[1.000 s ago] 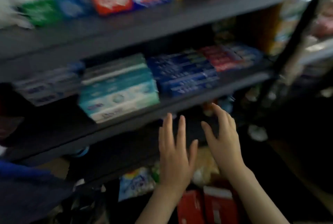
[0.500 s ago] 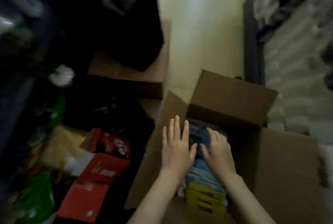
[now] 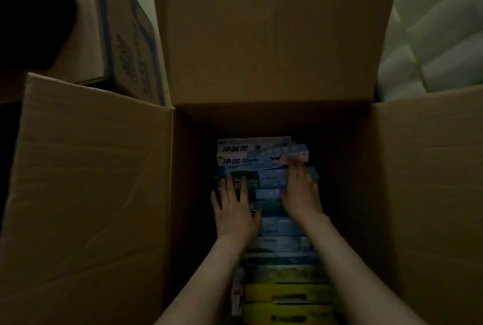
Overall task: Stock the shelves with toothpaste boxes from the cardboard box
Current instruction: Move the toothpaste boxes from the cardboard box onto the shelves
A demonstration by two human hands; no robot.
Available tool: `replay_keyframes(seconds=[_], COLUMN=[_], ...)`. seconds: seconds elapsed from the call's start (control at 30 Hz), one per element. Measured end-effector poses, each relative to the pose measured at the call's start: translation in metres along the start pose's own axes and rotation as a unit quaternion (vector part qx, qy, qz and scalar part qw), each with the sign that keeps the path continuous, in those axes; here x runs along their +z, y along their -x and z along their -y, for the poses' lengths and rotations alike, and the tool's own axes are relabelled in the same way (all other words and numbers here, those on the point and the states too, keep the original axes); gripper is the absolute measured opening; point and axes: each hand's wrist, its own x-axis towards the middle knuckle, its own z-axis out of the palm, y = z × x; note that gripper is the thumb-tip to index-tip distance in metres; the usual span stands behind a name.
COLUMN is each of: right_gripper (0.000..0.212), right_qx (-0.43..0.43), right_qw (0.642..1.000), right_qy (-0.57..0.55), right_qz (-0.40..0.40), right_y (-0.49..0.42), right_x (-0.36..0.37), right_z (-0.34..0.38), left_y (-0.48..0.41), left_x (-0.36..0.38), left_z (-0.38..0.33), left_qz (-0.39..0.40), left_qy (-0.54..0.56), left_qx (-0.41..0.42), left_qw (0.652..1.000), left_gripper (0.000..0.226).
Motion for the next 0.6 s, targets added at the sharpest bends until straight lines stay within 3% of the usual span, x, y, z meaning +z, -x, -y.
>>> replay_keyframes(seconds=[0.2,0.3,0.47,0.6], right_gripper=[0.093,0.093,0.049,0.045], right_qx=[-0.073,-0.056,-0.076,-0.090], right_qw=[0.991,0.983,0.990,0.986], right_qy=[0.100,0.154,0.088,0.065], right_qz=[0.040,0.077,0.076,0.127], right_y=[-0.053,-0.059,-0.052,-0.036], right_x=[0.006,-0.004,-0.011,-0.015], right_z=[0.007,0.011,0.001,-0.005], left_y=[-0.032,-0.038,-0.044,-0.037], left_x=[0.022,0.019,0.001,-0.009], left_z=[0.012,0.011,0.007,0.008], left_qz=[0.024,0.014,-0.008,-0.028], left_qy=[0.009,0.012,0.061,0.088], left_qx=[-0.009,-0.007,0.015,0.078], left_qw=[1.000,1.000,0.998,0.993], left_gripper=[0.078,0.079,0.079,0.076])
